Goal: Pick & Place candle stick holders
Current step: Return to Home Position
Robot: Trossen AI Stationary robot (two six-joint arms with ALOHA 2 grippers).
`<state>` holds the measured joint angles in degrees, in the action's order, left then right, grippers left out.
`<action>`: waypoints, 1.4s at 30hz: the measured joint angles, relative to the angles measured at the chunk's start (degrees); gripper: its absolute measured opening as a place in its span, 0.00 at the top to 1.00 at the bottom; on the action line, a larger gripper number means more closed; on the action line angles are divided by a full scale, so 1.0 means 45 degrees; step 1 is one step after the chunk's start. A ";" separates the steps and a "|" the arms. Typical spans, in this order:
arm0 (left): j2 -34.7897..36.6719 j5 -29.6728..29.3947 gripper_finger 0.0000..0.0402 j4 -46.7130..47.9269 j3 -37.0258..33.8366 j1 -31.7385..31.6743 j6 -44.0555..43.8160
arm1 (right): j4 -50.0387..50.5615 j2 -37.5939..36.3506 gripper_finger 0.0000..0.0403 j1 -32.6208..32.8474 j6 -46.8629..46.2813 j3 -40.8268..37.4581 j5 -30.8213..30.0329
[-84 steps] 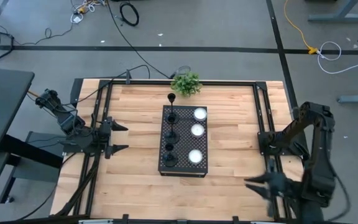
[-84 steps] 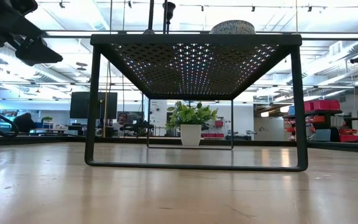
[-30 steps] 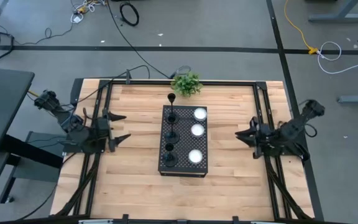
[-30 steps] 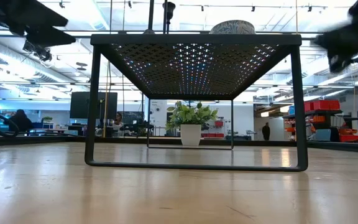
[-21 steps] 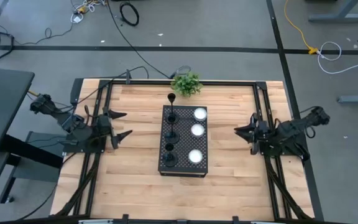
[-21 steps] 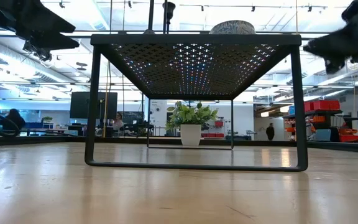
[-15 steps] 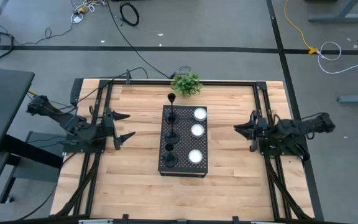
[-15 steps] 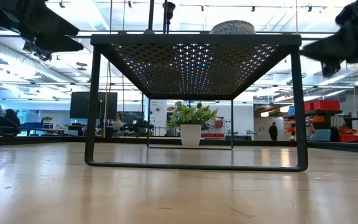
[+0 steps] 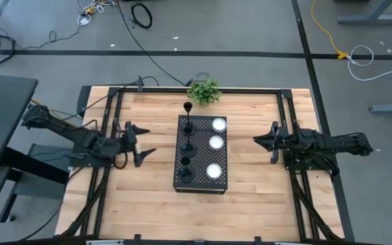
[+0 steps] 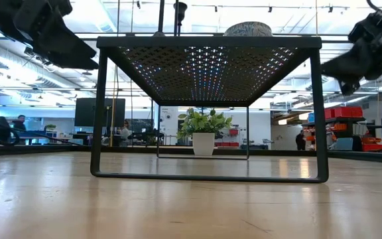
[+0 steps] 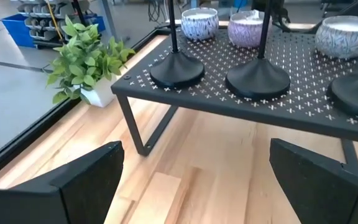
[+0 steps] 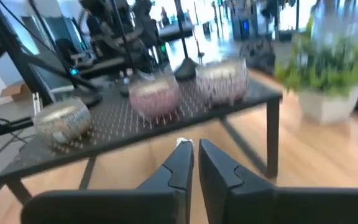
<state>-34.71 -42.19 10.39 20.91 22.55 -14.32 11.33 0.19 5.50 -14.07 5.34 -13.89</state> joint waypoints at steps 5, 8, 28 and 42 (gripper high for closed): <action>-0.0133 -0.0122 0.01 -0.0014 0.0000 0.0014 -0.0006 | 0.0348 0.0115 0.93 0.0000 -0.1562 0.0010 0.0450; -0.0118 -0.0123 0.01 -0.0010 0.0000 0.0018 -0.0269 | 0.0368 0.0126 0.93 0.0002 -0.2132 0.0010 0.0775; -0.0118 0.1008 0.01 0.0035 0.0000 0.0038 -0.0448 | 0.0356 0.0135 0.93 0.0000 -0.1761 0.0010 0.0810; -0.0118 0.1008 0.01 0.0039 0.0000 0.0024 -0.0448 | 0.0346 0.0135 0.93 0.0000 -0.1761 0.0024 0.0801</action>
<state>-35.24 -37.65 10.57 20.91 22.66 -16.34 12.88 0.80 5.50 -22.00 5.45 -10.28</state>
